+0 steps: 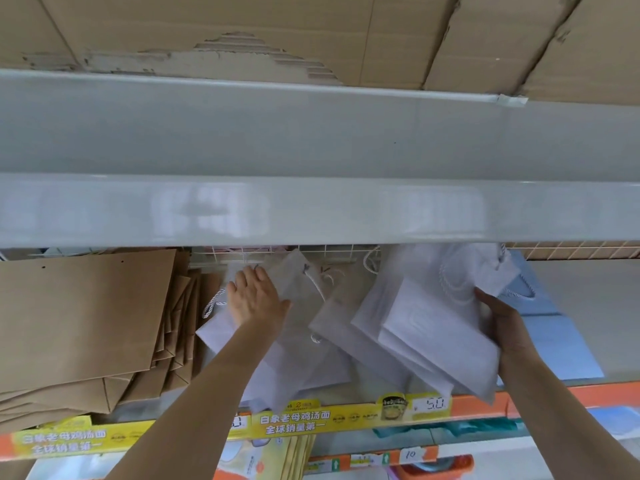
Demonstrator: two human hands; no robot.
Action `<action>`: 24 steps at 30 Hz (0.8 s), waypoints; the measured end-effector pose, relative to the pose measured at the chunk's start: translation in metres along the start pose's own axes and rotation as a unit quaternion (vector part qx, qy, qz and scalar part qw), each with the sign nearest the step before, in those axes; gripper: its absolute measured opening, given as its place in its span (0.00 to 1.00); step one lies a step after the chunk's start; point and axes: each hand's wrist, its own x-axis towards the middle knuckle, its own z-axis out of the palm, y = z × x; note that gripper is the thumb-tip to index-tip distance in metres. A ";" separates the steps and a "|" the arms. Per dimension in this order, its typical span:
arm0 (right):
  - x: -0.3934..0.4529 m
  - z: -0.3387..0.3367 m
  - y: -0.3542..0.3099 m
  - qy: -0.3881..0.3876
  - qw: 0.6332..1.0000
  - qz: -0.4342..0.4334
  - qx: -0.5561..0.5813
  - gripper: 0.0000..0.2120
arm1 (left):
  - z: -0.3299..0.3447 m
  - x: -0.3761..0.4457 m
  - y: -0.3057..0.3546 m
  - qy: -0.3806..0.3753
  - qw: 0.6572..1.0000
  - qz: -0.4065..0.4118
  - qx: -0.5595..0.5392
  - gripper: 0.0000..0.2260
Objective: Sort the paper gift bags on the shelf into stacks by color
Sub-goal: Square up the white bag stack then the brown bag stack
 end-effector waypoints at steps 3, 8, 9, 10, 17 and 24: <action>-0.003 0.002 -0.003 -0.018 1.000 0.000 0.007 0.19 | -0.004 -0.003 0.025 0.012 0.998 0.060 -0.031 0.30; -0.004 0.004 -0.006 -0.011 1.000 0.001 -0.003 0.21 | 0.001 -0.031 0.074 -0.155 0.977 0.102 -0.109 0.24; -0.003 0.003 -0.006 -0.009 1.000 0.003 -0.007 0.21 | 0.001 -0.034 0.076 -0.167 0.970 0.106 -0.144 0.18; -0.003 0.001 -0.007 -0.008 1.000 0.007 -0.006 0.21 | 0.000 -0.035 0.076 -0.184 0.954 0.098 -0.213 0.12; 0.007 0.005 0.011 -0.033 0.998 0.055 0.026 0.22 | -0.016 -0.041 0.021 -0.302 0.611 -0.039 -0.730 0.15; 0.018 0.051 0.046 0.027 0.987 0.111 -0.116 0.07 | -0.018 -0.059 0.002 -0.364 0.496 -0.039 -0.787 0.24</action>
